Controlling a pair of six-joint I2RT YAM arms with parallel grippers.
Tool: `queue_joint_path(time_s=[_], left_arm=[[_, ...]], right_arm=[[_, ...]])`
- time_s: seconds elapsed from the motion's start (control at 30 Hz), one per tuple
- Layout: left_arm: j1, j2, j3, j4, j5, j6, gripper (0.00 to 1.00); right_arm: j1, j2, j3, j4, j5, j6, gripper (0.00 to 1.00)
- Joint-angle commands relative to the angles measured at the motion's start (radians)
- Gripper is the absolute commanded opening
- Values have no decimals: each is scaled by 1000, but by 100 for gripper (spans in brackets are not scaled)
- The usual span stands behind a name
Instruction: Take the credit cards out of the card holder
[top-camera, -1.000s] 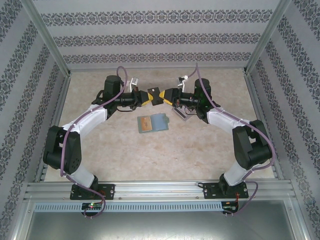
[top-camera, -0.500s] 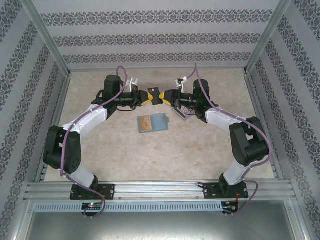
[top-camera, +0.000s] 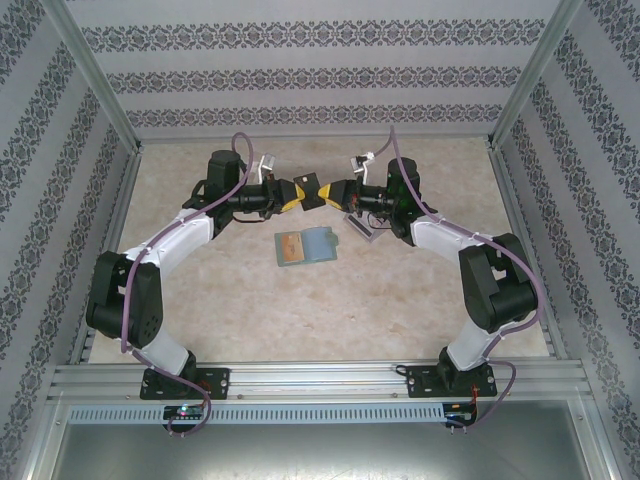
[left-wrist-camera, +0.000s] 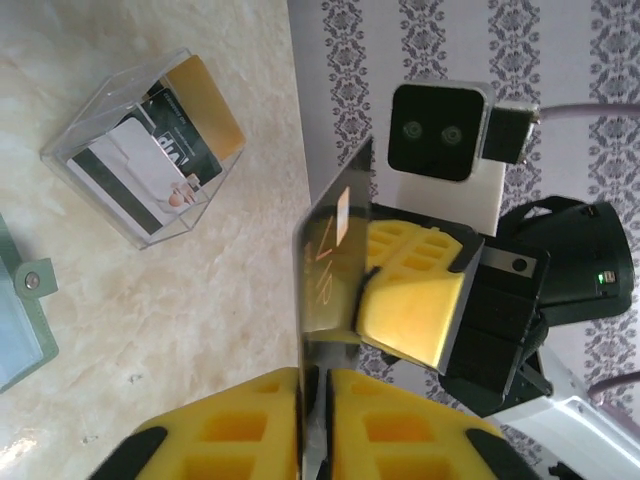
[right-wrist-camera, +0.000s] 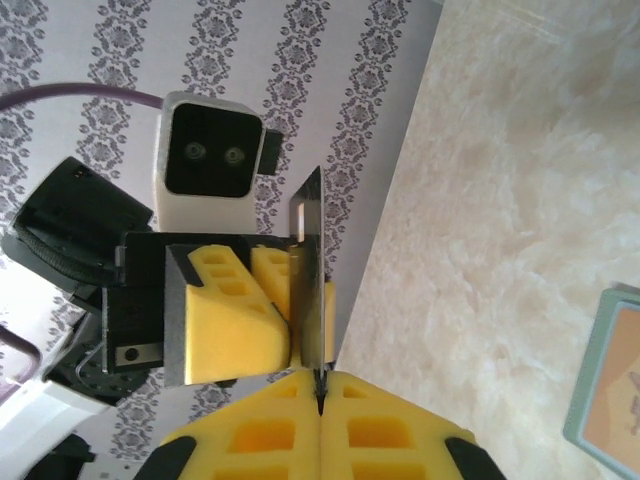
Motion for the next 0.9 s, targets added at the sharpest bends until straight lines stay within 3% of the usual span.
queue_joint_path(time_s=[0.0,0.07,0.17,0.3,0.4,0.53,0.67,0.87], left_arm=[[12,-33,6,-48,-34,23,38],[27,-41,4,-96,-68,31,55],[51,-59,19,-242,-156,102,69],[84,-78,52,-458,-311,221,81],[109,-97,60,-561,-413,292,90],[150,-128,64,-656,-481,385,95],[166,-169,82,-742,-584,476,99],[181,-197,105,-810,-670,551,100]], right_arm=[[2,-8,21,4,-12,-62,0],[-17,-15,13,-30,21,-88,0],[-58,-36,5,-83,53,-145,0],[-120,-92,41,-338,145,-355,0],[-161,-137,98,-594,291,-564,0],[-228,-177,122,-751,444,-753,0],[-291,-191,120,-790,453,-882,0],[-303,-171,127,-833,489,-1148,0]])
